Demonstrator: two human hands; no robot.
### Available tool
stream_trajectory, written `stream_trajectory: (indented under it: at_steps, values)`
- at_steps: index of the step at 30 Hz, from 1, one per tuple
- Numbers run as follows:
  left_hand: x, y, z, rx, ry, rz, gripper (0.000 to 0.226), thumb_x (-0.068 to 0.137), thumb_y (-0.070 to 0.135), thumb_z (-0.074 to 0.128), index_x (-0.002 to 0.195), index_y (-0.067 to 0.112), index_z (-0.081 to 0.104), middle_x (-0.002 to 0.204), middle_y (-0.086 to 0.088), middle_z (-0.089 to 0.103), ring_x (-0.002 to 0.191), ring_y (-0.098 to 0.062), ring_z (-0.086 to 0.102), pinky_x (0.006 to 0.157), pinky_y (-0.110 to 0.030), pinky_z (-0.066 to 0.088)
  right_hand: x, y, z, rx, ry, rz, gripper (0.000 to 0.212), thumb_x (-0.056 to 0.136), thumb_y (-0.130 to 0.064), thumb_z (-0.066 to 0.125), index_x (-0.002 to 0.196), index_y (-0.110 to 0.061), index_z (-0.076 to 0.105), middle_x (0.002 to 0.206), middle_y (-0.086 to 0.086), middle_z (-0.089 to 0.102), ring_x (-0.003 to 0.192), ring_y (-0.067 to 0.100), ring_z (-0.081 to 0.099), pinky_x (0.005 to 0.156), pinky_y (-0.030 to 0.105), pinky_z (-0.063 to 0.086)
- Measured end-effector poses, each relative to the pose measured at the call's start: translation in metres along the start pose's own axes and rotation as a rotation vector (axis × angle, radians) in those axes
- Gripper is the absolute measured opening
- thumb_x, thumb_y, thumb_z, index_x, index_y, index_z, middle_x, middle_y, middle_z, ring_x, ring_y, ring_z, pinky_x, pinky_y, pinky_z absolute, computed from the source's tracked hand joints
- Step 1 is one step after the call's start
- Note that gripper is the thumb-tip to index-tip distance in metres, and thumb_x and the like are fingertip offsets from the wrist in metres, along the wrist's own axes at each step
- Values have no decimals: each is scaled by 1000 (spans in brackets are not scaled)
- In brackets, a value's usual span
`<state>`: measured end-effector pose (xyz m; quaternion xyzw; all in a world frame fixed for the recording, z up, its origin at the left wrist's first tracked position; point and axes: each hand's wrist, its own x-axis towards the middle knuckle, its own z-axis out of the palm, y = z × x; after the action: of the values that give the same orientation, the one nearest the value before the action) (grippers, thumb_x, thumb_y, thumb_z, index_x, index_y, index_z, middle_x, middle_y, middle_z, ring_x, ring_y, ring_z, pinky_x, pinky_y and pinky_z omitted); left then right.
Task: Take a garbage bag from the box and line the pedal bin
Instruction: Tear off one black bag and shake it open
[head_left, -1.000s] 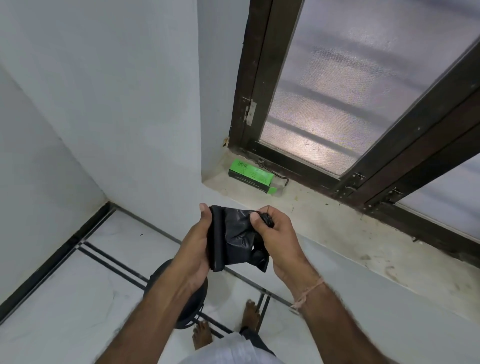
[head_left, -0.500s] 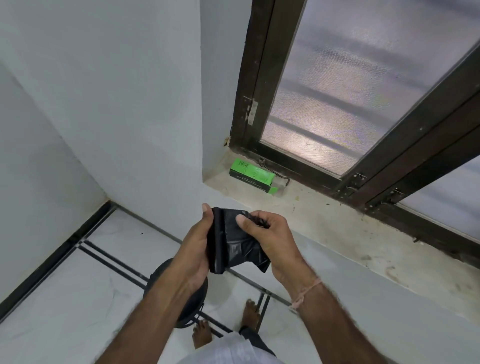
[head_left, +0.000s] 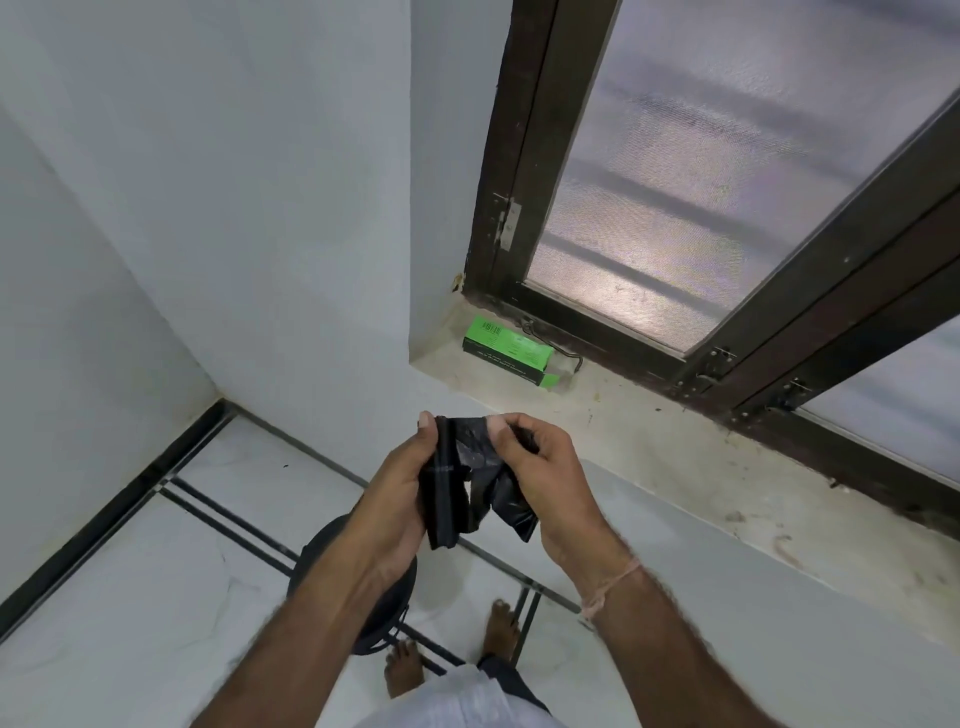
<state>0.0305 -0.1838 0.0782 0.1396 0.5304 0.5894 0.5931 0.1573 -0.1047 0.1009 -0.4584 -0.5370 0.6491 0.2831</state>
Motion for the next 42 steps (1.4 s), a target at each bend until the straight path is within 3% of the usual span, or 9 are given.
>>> stream_trajectory:
  at_steps: [4, 6, 10, 16, 21, 26, 33, 37, 42]
  values:
    - [-3, 0, 0, -23, -5, 17, 59, 106, 56, 39, 128, 12, 71, 126, -22, 72, 120, -40, 68, 105, -56, 51, -1, 0, -2, 72, -27, -12, 17, 94, -17, 74, 99, -1, 77, 83, 15, 76, 72, 21, 71, 66, 25, 58]
    - [-2, -1, 0, -28, 3, 15, 58, 105, 55, 41, 128, 11, 71, 126, -22, 72, 122, -42, 66, 107, -58, 49, -2, 1, -1, 98, -22, -9, 10, 91, -10, 76, 94, -2, 78, 83, 11, 77, 74, 18, 72, 69, 25, 58]
    - [-3, -4, 2, -68, 48, 1, 55, 104, 51, 47, 123, 6, 72, 121, -24, 74, 118, -43, 68, 103, -57, 51, -2, 3, 0, 152, 15, 24, 5, 88, -6, 77, 87, -3, 75, 77, 8, 74, 69, 16, 70, 64, 24, 57]
    - [-2, -2, 5, -169, 46, -21, 48, 100, 45, 56, 116, 4, 75, 118, -25, 74, 104, -36, 73, 98, -50, 56, -2, 7, 4, 301, 34, 87, 21, 87, -3, 77, 101, 11, 70, 88, 18, 73, 77, 25, 70, 69, 30, 60]
    - [0, -5, 9, -269, 73, -44, 38, 98, 38, 60, 110, 5, 73, 103, -19, 75, 89, -31, 73, 69, -37, 58, 0, 11, 9, 291, 57, 64, 18, 88, -2, 76, 99, 11, 71, 93, 24, 74, 84, 29, 71, 79, 35, 60]
    - [5, -9, 11, -463, 87, -87, 27, 83, 32, 70, 84, 6, 77, 99, -20, 76, 93, -32, 74, 100, -52, 53, -3, 9, 16, 392, 130, 84, 1, 90, 4, 71, 90, 3, 70, 82, 11, 73, 75, 19, 70, 71, 24, 60]
    - [13, -10, 16, -548, 157, -32, 24, 98, 29, 61, 84, 9, 63, 73, -9, 73, 67, -20, 76, 75, -39, 57, -5, 3, 21, 622, 177, 192, 15, 96, 5, 62, 82, -1, 63, 69, 11, 71, 63, 21, 76, 58, 32, 63]
    - [20, -4, 6, -664, 196, 35, 20, 85, 29, 66, 87, 11, 59, 70, -3, 63, 54, -13, 64, 59, -26, 60, 1, 3, 7, 715, 232, 181, 7, 91, -3, 64, 84, -3, 62, 66, 11, 63, 49, 17, 66, 62, 40, 65]
    - [29, -5, 2, -555, 227, 88, 23, 102, 28, 58, 87, 10, 59, 70, -1, 61, 54, -10, 59, 57, -24, 56, 7, 9, 0, 718, 273, 241, 18, 100, 4, 55, 87, -6, 61, 73, 10, 58, 39, 8, 47, 44, 22, 48]
